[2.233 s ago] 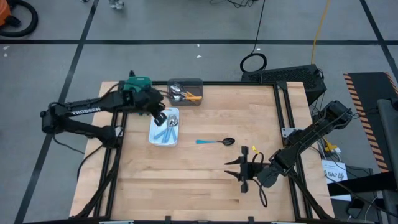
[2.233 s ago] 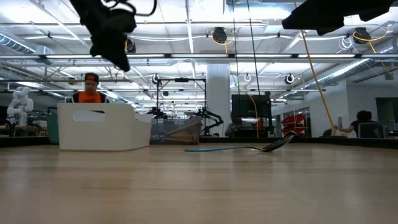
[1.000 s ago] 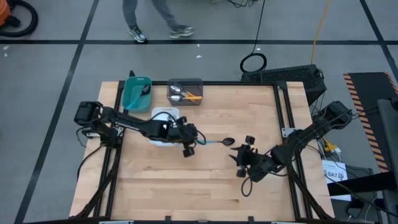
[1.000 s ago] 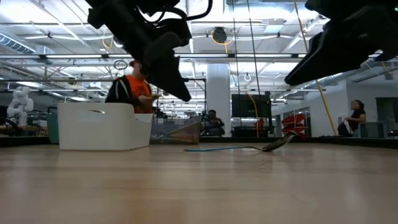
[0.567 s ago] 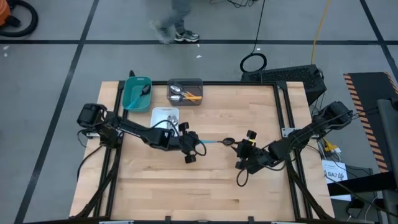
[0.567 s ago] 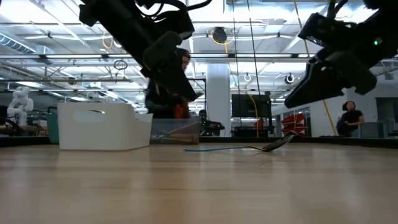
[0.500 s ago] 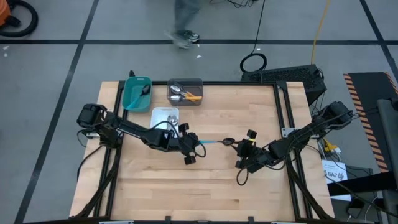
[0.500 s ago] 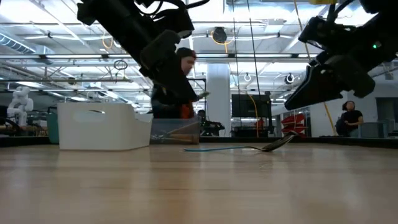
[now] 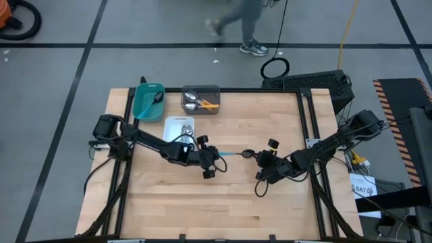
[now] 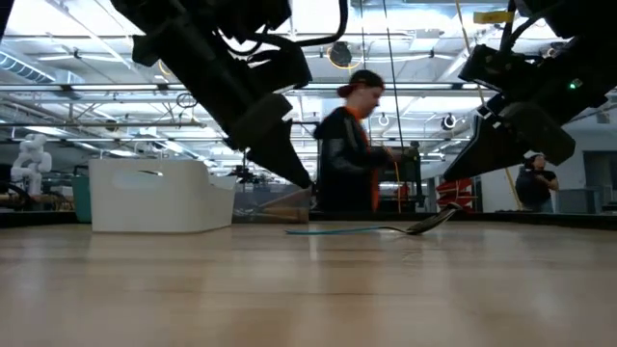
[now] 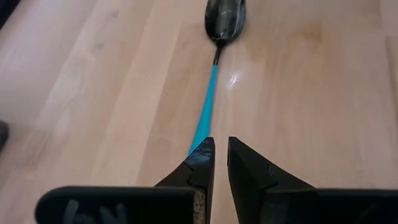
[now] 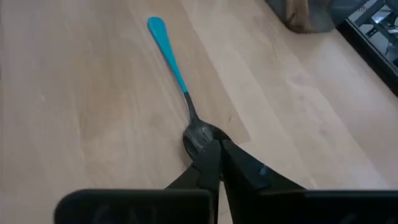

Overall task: Sort silverware by color (type)
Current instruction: Put the blue spoon into the green bin

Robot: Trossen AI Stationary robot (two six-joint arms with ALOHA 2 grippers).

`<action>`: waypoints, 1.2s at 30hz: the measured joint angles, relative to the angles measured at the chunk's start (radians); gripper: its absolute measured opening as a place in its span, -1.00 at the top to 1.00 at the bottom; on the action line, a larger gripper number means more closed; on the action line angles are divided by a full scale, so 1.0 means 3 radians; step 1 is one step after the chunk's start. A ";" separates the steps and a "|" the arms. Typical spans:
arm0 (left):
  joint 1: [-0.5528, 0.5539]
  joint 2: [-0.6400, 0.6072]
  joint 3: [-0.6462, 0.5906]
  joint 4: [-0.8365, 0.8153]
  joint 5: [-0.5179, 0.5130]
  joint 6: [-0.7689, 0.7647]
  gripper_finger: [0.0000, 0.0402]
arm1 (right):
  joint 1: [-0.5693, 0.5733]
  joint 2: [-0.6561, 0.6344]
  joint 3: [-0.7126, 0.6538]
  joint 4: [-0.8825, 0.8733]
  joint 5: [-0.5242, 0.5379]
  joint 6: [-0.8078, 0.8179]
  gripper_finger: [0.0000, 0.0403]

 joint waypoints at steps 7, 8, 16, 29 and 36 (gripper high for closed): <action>0.0068 -0.0002 0.0000 0.0003 0.0085 -0.0061 0.67 | 0.0000 0.0000 0.0000 -0.0090 0.0000 -0.0001 0.98; 0.0076 -0.0002 0.0000 0.0010 0.0086 -0.0060 0.60 | 0.0000 0.0000 0.0000 -0.0094 0.0000 -0.0002 0.98; 0.0079 0.0111 0.0005 0.0202 -0.0005 0.0187 0.09 | 0.0000 0.0000 0.0000 -0.0082 0.0001 -0.0001 0.98; 0.0187 0.0265 0.0000 0.0767 0.0346 0.0600 0.03 | 0.0000 0.0000 0.0001 -0.0069 -0.0004 -0.0067 0.98; 0.0479 0.0398 0.0020 0.1151 0.0722 0.0637 0.03 | 0.0001 0.0000 0.0003 -0.0068 -0.0188 -0.0206 0.98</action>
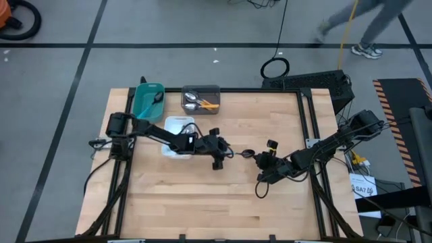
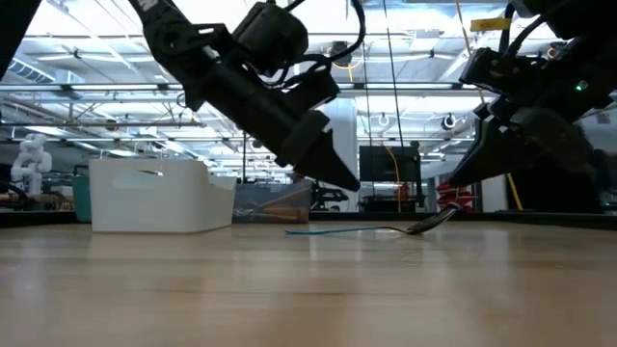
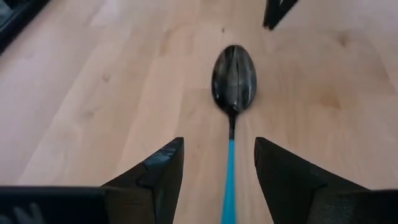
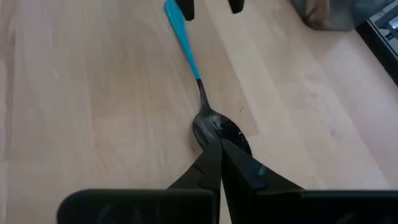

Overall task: Sort silverware by color (type)
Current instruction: Put the blue spoon into the green bin

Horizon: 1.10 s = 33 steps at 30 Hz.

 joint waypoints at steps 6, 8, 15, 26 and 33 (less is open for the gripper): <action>0.0063 0.0170 -0.0001 0.0147 0.0172 0.0005 0.03 | 0.0000 -0.0002 -0.0001 -0.0002 0.0007 -0.0079 0.98; 0.0063 0.0257 0.0015 0.0265 0.0187 0.0018 0.03 | 0.0000 -0.0002 0.0000 -0.0018 0.0007 -0.0085 0.98; 0.0063 0.0375 0.0114 0.0229 0.0219 0.0028 0.03 | 0.0000 -0.0002 0.0000 -0.0021 0.0009 -0.0097 0.98; 0.0107 0.0728 0.0764 -0.0461 0.0194 -0.0024 0.06 | 0.0000 -0.0001 0.0001 -0.0011 -0.0171 -0.0127 0.98; 0.0144 0.0817 0.0897 -0.0638 0.0278 -0.0058 0.35 | 0.0023 -0.0001 0.0001 -0.0021 -0.0266 -0.0063 0.98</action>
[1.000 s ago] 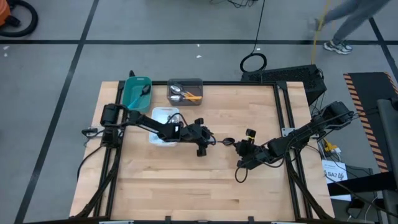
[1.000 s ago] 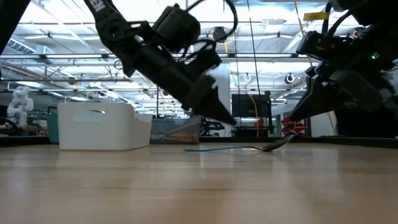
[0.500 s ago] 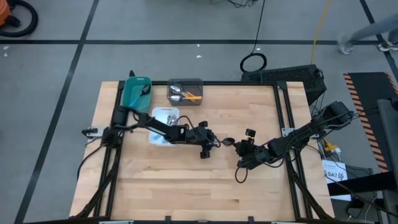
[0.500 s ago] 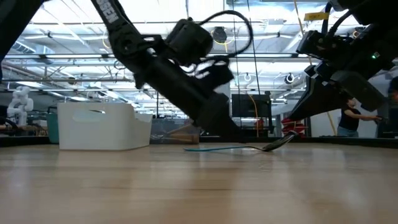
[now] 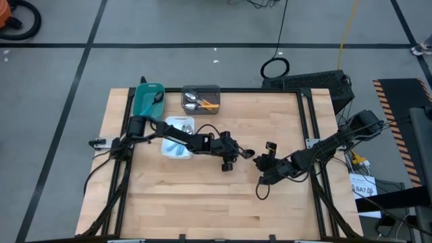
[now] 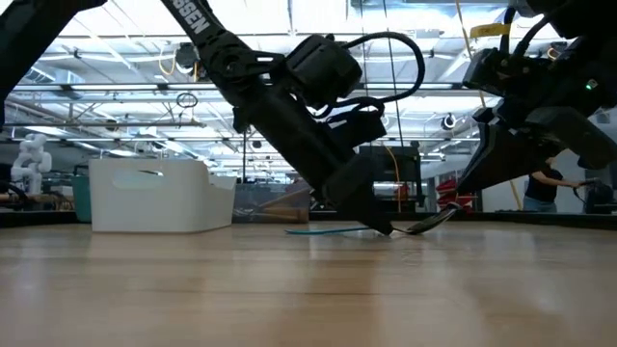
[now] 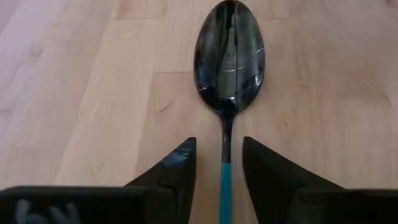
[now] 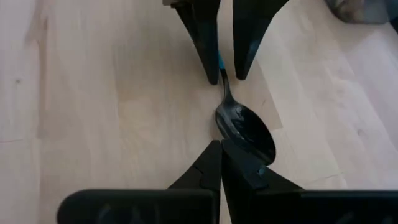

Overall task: Sort silverware by color (type)
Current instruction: Put the blue spoon into the green bin

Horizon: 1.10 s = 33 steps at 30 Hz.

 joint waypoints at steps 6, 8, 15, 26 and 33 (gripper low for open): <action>0.0029 0.0041 0.0009 -0.0102 0.0059 -0.0003 0.54 | 0.0030 0.0000 0.0000 0.0002 -0.0134 0.0006 0.98; 0.0020 0.0045 0.0008 -0.0106 0.0056 -0.0002 0.61 | 0.0029 0.0000 0.0000 0.0005 -0.0159 0.0006 0.98; 0.0012 0.0052 0.0023 -0.0125 0.0035 0.0000 0.94 | 0.0030 0.0000 0.0000 0.0017 -0.0160 0.0006 0.98; -0.0047 0.0071 0.0277 -0.0395 -0.0080 0.0005 0.96 | 0.0031 0.0000 0.0221 -0.0075 -0.0166 -0.0021 0.98; -0.0102 0.0090 0.0715 -0.1124 -0.0220 -0.0069 0.97 | 0.0046 0.0000 0.0355 -0.0137 -0.0508 -0.0021 0.98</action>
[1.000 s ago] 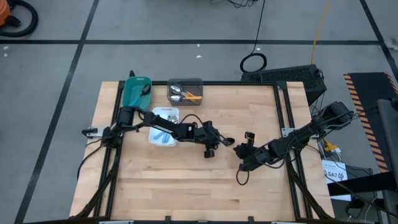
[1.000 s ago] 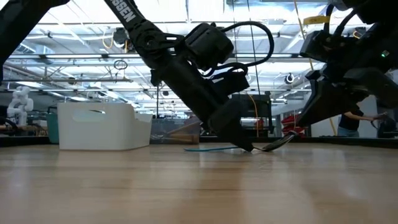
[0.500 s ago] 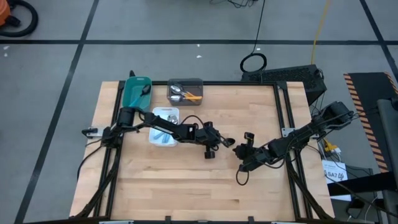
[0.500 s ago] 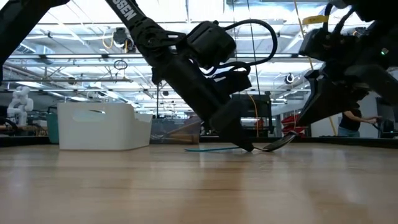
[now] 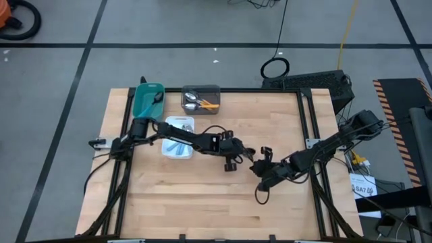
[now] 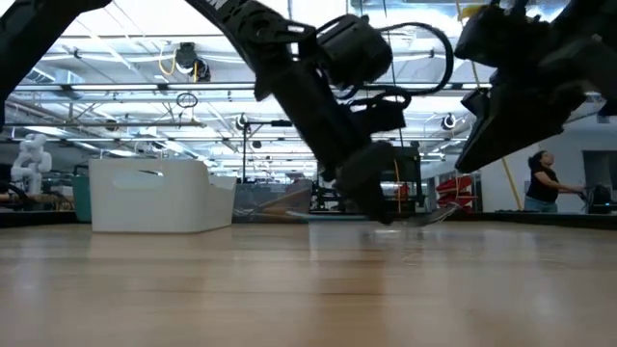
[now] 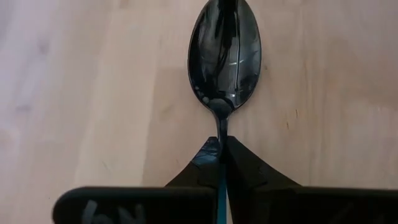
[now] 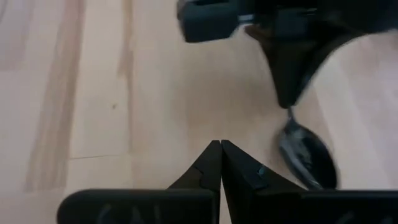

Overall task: Sort silverware by color (type)
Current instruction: Put the blue spoon into the green bin

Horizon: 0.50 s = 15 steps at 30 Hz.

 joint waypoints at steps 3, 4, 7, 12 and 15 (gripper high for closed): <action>-0.0057 0.0000 0.0108 -0.0088 -0.0153 -0.0012 0.97 | 0.0047 -0.0001 0.0107 -0.0205 -0.0049 0.0044 0.98; -0.0076 0.0000 0.0143 -0.0128 -0.0193 -0.0015 0.97 | 0.0064 -0.0001 0.0147 -0.0296 -0.0086 0.0082 0.98; -0.0118 0.0000 0.0247 -0.0295 -0.0255 -0.0045 0.97 | 0.0148 -0.0001 0.0288 -0.0633 -0.0096 0.0228 0.98; -0.0129 -0.0004 0.0377 -0.0564 -0.0335 -0.0243 0.97 | 0.0317 -0.0001 0.0478 -0.1017 -0.0087 0.0409 0.98; -0.0135 -0.0009 0.0473 -0.0723 -0.0409 -0.0342 0.97 | 0.0419 -0.0001 0.0539 -0.1102 -0.0086 0.0437 0.98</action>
